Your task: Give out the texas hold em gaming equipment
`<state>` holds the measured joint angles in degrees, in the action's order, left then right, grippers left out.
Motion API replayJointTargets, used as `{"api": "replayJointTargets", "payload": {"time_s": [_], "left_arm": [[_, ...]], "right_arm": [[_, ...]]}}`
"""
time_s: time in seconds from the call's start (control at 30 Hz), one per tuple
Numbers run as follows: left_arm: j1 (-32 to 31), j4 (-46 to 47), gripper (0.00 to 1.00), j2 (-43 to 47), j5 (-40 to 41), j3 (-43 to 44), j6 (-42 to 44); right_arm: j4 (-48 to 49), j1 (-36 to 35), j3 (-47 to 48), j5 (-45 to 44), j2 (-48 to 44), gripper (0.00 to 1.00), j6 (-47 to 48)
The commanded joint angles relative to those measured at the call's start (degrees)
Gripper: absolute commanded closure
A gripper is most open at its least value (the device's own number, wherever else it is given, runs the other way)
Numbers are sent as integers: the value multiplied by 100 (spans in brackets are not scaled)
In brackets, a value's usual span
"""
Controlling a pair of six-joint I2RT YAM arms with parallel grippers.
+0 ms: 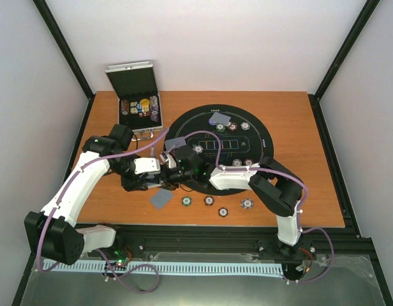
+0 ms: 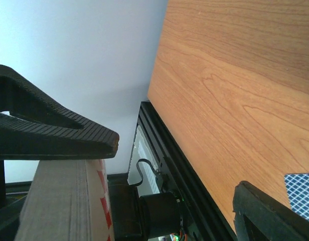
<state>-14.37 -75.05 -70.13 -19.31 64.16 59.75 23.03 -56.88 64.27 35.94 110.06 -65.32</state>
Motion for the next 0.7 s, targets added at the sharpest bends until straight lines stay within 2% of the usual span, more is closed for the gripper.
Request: {"api": "replayJointTargets", "payload": {"time_s": [0.0,0.67], "left_arm": [[13,-176,99,59,-134,254,11],[13,-277,99,122,-170,334,47]], "right_arm": [[210,-45,144,49,156,16,-88],[-214,525,-789,-185,-69,25,109]]}}
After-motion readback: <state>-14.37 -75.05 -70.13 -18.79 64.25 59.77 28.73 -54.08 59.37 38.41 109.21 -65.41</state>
